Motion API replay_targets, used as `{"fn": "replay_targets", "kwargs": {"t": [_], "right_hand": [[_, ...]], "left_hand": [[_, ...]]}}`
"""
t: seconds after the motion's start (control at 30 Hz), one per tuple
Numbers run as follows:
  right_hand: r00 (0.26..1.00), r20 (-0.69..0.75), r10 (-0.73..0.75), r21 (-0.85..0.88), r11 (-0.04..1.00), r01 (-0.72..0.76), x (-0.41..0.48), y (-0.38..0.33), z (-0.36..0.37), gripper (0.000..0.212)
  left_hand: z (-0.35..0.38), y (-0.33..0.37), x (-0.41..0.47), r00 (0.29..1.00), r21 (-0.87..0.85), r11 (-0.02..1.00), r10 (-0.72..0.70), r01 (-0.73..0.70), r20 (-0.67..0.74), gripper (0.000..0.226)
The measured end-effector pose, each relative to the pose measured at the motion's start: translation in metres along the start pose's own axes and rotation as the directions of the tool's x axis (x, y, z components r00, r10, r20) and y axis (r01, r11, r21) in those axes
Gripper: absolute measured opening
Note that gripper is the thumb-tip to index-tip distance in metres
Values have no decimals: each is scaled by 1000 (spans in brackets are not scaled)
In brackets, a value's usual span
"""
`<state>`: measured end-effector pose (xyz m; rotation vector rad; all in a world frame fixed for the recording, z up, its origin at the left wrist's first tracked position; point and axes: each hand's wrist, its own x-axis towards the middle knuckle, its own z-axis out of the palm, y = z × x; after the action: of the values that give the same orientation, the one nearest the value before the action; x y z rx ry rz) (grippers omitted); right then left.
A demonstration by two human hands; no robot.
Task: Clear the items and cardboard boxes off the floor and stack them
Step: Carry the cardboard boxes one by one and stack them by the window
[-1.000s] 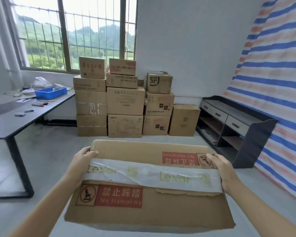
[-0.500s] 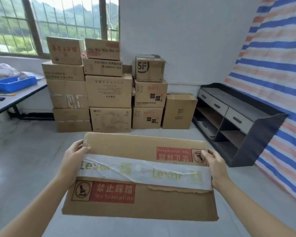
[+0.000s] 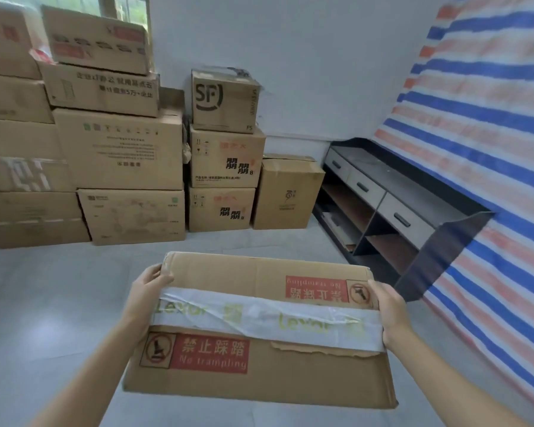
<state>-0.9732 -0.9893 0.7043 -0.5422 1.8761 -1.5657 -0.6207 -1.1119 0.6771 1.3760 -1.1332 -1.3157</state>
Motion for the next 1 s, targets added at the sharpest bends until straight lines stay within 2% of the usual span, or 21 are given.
{"fn": "replay_targets", "kwargs": {"t": [0.13, 0.27, 0.37, 0.43, 0.5, 0.57, 0.67, 0.8, 1.0], "right_hand": [[992, -50, 113, 97, 989, -108, 66, 0, -4, 22], [986, -72, 153, 116, 983, -144, 136, -2, 6, 22], [971, -54, 232, 127, 966, -223, 198, -6, 12, 30], [963, -11, 269, 142, 954, -264, 244, -12, 20, 32], [960, 34, 278, 149, 948, -280, 293, -25, 28, 31], [959, 62, 278, 131, 950, -283, 342, -40, 37, 30], [968, 116, 223, 134, 962, -238, 409, -65, 52, 28], [986, 87, 146, 109, 982, -155, 483, -85, 76, 20], [992, 77, 102, 20, 994, -104, 587, -90, 117, 16]], "left_hand": [[48, 5, 51, 1000, -5, 1000, -8, 8, 14, 40], [101, 14, 112, 999, 25, 999, -35, 34, 31, 39], [147, 20, 163, 996, 42, 997, -66, 64, 56, 37], [178, 27, 198, 993, 50, 994, -102, 99, 67, 31], [207, 35, 235, 990, 63, 990, -132, 129, 52, 14], [232, 46, 269, 990, 89, 986, -142, 139, 22, 9], [265, 67, 314, 995, 65, 993, -100, 101, -11, 20], [296, 79, 362, 995, 49, 997, -53, 57, -79, 42], [347, 73, 457, 996, 17, 999, -43, 44, -84, 42]]}}
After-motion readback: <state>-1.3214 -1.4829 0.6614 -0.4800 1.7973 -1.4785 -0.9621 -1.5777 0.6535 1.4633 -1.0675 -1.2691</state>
